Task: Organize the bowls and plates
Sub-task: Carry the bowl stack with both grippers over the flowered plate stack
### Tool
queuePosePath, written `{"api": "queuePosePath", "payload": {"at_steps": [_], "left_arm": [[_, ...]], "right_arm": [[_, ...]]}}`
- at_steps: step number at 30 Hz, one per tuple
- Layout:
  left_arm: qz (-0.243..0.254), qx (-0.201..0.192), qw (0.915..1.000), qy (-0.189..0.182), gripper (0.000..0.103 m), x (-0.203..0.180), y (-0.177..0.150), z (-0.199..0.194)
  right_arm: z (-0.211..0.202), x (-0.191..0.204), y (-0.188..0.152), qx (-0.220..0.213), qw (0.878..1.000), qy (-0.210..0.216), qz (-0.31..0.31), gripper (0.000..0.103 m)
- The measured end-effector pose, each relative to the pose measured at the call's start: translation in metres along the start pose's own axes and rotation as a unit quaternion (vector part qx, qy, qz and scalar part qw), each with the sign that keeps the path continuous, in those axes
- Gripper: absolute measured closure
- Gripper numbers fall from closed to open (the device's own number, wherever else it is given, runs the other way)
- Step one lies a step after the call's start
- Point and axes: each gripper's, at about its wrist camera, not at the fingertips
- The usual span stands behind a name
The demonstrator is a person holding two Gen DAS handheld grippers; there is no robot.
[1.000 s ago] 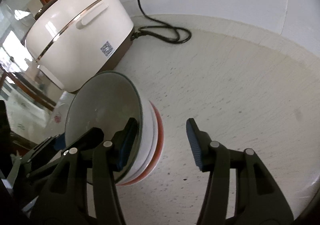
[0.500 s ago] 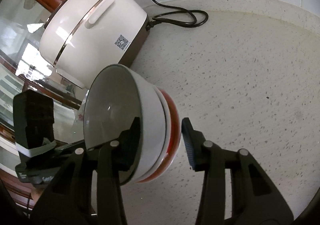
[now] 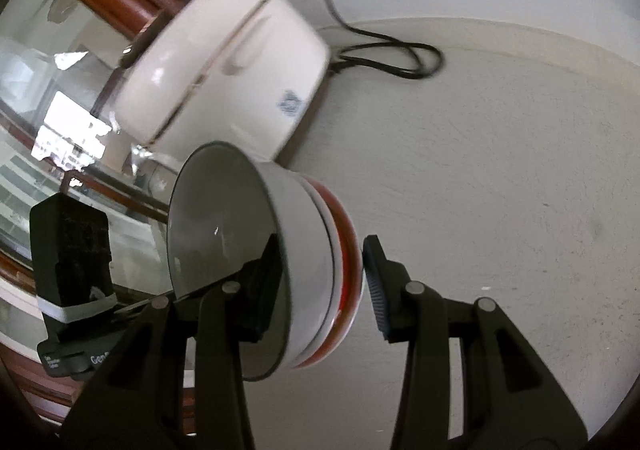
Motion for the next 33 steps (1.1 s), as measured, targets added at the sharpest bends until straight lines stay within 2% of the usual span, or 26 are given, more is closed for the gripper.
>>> {"api": "queuePosePath", "payload": {"at_steps": [6,11,19,21,26,29,33], "left_arm": [[-0.029,-0.025,0.9985,0.039,0.058,0.040,0.005,-0.055],[-0.060,-0.041,0.9948,0.072,0.058,0.078,-0.004,-0.081],[-0.083,-0.034,0.9927,0.081,0.057,0.106,-0.015,-0.082],[-0.082,-0.037,0.9927,0.080,0.057,0.104,-0.007,-0.074],[-0.074,-0.041,0.9937,0.073,0.055,0.100,-0.016,-0.076],[-0.054,-0.056,0.9928,0.091,0.045,0.100,-0.022,-0.081],[-0.031,-0.087,0.9875,0.128,0.030,0.090,-0.032,-0.088]], "right_arm": [[0.029,0.061,0.000,0.028,0.999,0.031,-0.028,0.059],[0.063,0.095,-0.009,0.064,0.996,0.045,-0.045,0.059],[0.097,0.108,-0.015,0.096,0.993,0.040,-0.048,0.059],[0.101,0.108,-0.016,0.097,0.993,0.040,-0.046,0.059],[0.103,0.113,-0.012,0.091,0.994,0.039,-0.055,0.058],[0.099,0.114,-0.012,0.073,0.994,0.033,-0.072,0.057],[0.094,0.114,-0.013,0.056,0.994,0.026,-0.089,0.056]]}}
Point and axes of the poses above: each gripper's, at about its wrist camera, not at the fingertips, and z roughly the way its jaws point, x to its left, y to its top, and after that the axes turned 5 degrees about -y, right-handed
